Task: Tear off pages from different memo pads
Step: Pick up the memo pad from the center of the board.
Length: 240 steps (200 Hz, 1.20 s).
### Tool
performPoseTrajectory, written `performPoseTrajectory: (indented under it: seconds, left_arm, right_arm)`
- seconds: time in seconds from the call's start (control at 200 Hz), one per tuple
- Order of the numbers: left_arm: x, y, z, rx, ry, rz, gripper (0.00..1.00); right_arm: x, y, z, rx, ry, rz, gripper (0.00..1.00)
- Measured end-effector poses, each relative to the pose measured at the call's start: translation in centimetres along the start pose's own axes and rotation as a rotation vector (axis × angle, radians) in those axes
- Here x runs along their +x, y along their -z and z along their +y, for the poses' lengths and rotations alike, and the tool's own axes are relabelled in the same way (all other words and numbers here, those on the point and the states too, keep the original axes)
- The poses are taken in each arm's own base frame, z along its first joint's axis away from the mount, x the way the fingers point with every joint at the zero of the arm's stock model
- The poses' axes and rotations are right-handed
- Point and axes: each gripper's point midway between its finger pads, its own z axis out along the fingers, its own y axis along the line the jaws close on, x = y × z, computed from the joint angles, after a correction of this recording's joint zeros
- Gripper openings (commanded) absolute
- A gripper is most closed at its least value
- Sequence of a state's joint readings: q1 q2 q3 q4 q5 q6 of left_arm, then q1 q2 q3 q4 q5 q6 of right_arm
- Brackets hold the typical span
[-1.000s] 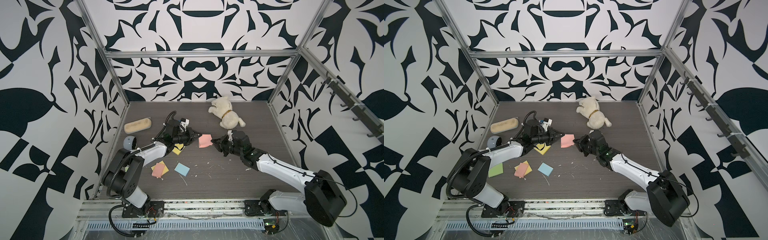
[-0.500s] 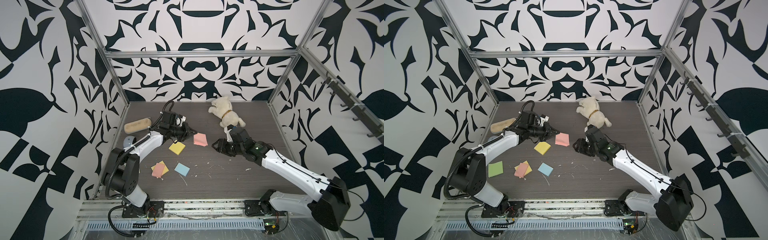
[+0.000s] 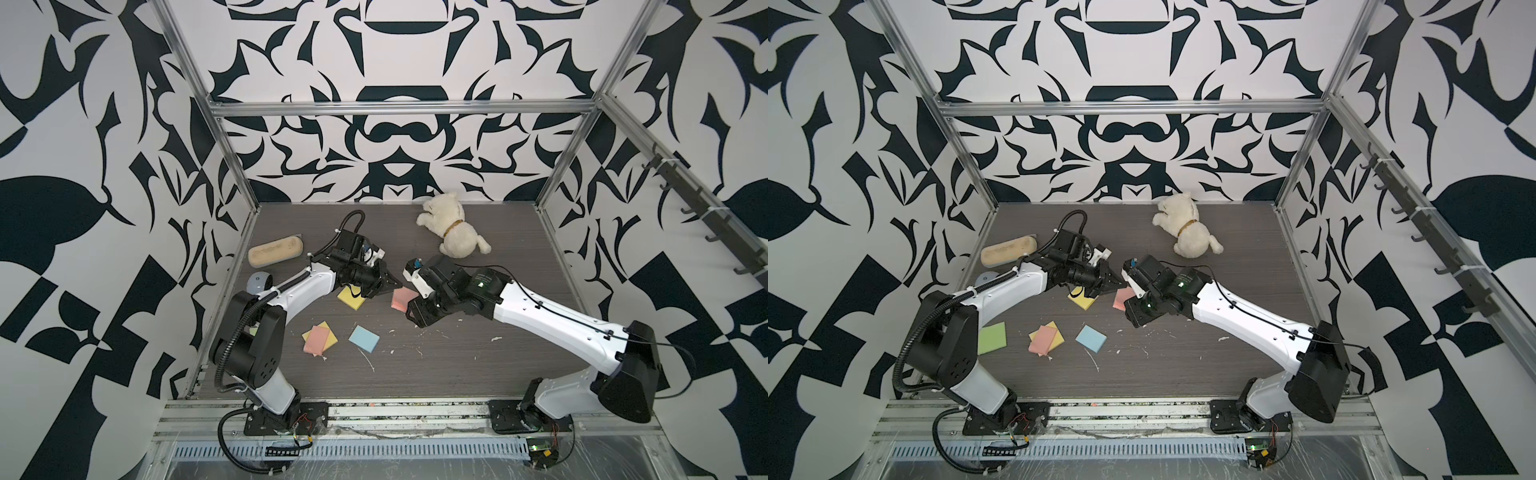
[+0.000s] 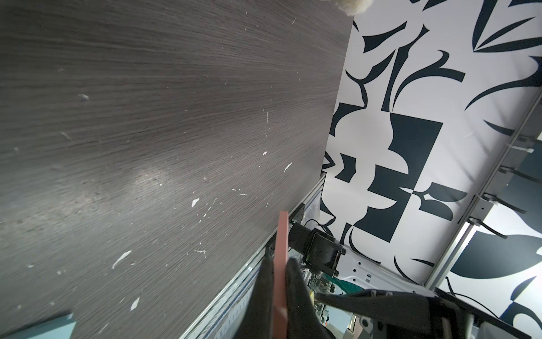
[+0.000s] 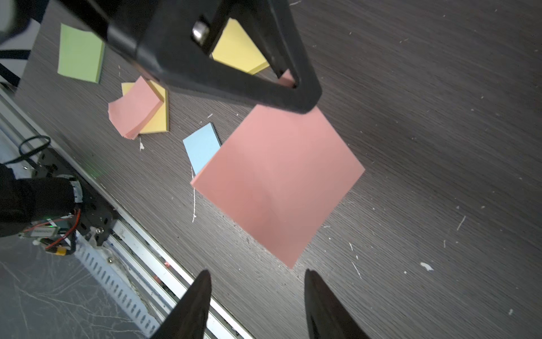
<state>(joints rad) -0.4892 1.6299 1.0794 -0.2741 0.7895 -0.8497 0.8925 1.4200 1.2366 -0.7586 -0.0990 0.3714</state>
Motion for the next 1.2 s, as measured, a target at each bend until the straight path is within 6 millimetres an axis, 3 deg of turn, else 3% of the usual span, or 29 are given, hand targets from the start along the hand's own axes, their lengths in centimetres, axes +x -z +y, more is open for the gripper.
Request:
performPoseTrajectory:
  seconds: [0.295, 0.64, 1.055, 1.2]
  left_arm:
    - [0.6, -0.4, -0.3, 0.002, -0.053, 0.018, 0.00]
    - [0.9, -0.7, -0.5, 0.007, -0.076, 0.028, 0.00]
    - [1.3, -0.9, -0.5, 0.010, -0.085, 0.041, 0.00]
    - [1.5, -1.1, -0.5, 0.010, -0.088, 0.046, 0.00]
  right_arm:
    - [-0.2, -0.1, -0.2, 0.013, 0.007, -0.004, 0.45]
    - [0.0, -0.3, 0.1, 0.015, 0.018, 0.002, 0.53]
    - [0.0, -1.3, -0.3, 0.038, 0.008, 0.017, 0.38]
    - [-0.2, -1.3, -0.1, 0.025, -0.005, 0.008, 0.25]
